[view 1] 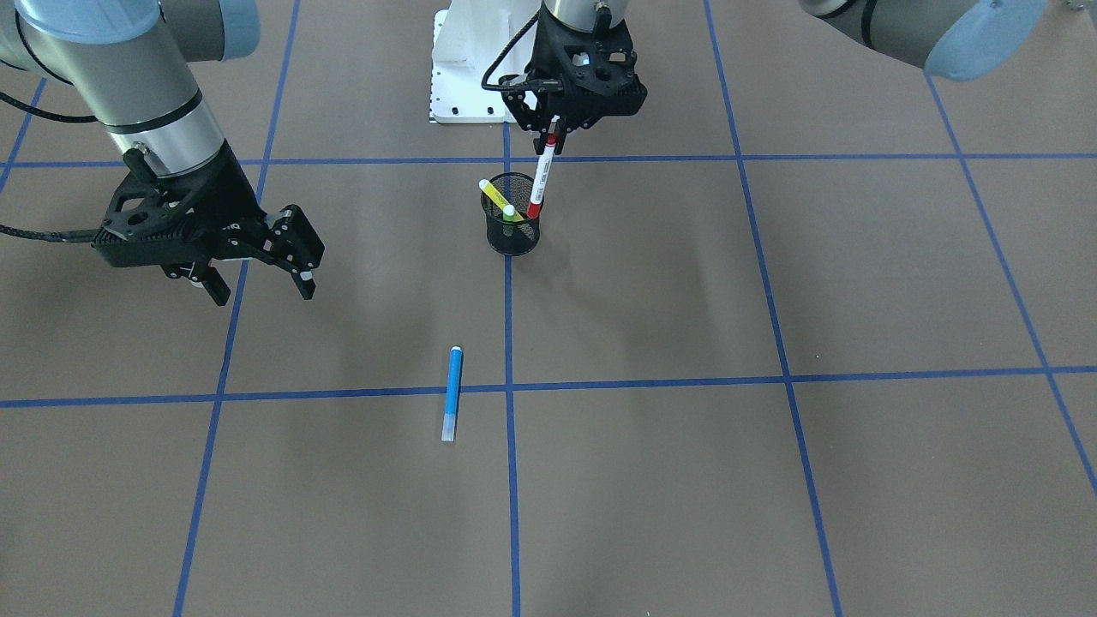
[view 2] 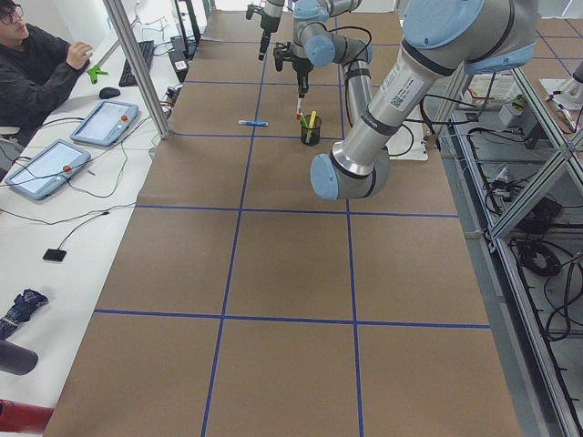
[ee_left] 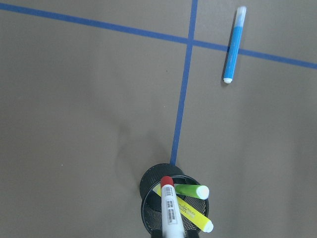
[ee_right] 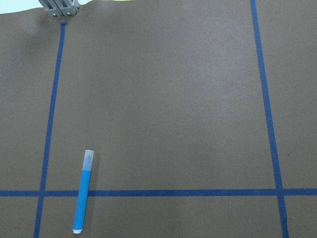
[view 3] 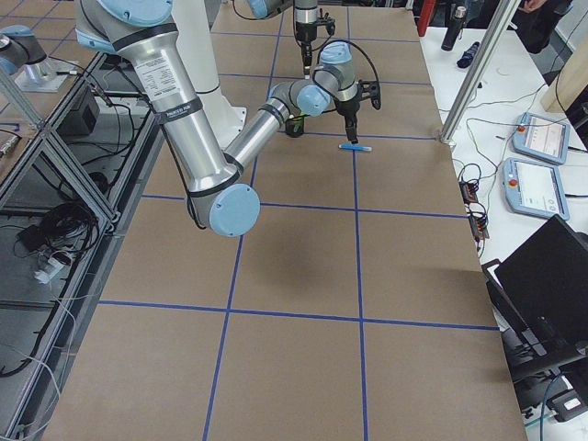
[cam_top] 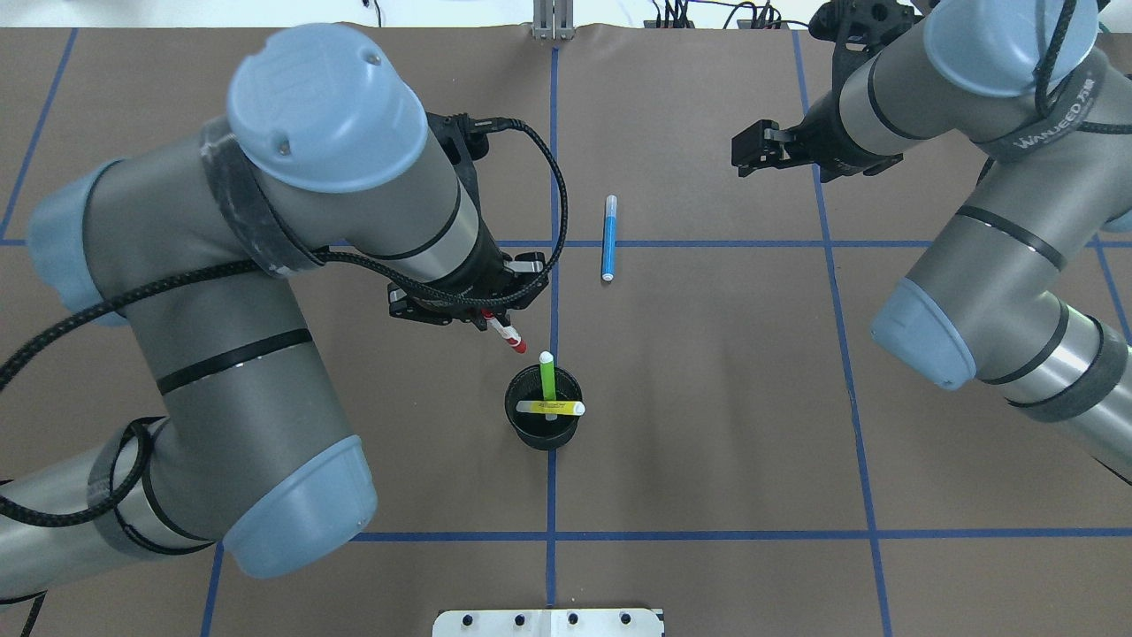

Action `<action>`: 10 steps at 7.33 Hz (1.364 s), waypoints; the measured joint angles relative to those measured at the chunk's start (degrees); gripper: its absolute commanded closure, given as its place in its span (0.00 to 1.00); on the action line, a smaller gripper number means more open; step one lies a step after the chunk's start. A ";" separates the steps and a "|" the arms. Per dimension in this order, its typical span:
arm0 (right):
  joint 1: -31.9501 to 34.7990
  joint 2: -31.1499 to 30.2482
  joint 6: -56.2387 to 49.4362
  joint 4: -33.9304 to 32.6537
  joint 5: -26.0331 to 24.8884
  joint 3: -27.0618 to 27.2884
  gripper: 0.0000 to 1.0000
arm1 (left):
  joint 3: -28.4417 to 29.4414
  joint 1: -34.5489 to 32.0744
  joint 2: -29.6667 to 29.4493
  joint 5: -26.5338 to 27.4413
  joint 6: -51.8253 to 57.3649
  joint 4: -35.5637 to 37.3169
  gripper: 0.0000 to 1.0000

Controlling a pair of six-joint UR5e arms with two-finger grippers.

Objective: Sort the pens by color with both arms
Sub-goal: 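Lift the red-capped marker out of the cup with the left gripper, then carry the red-capped marker beside the blue marker and lower it with the left gripper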

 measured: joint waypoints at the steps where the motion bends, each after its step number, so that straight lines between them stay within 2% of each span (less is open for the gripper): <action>1: -0.08 -0.01 0.02 0.00 -0.07 0.00 0.00 | 0.73 -1.47 0.05 -0.25 0.00 -1.71 1.00; 3: -0.13 0.03 0.04 0.00 -0.40 0.01 0.00 | 5.85 -3.20 0.09 0.50 -0.71 -9.77 1.00; 6: -0.22 0.21 0.04 0.00 -1.33 0.01 0.00 | 14.49 -3.28 -0.51 8.38 -7.18 -22.70 1.00; 10: -1.13 0.21 0.04 0.00 -3.85 0.01 0.00 | 19.16 4.61 -1.11 31.55 -14.24 -29.80 1.00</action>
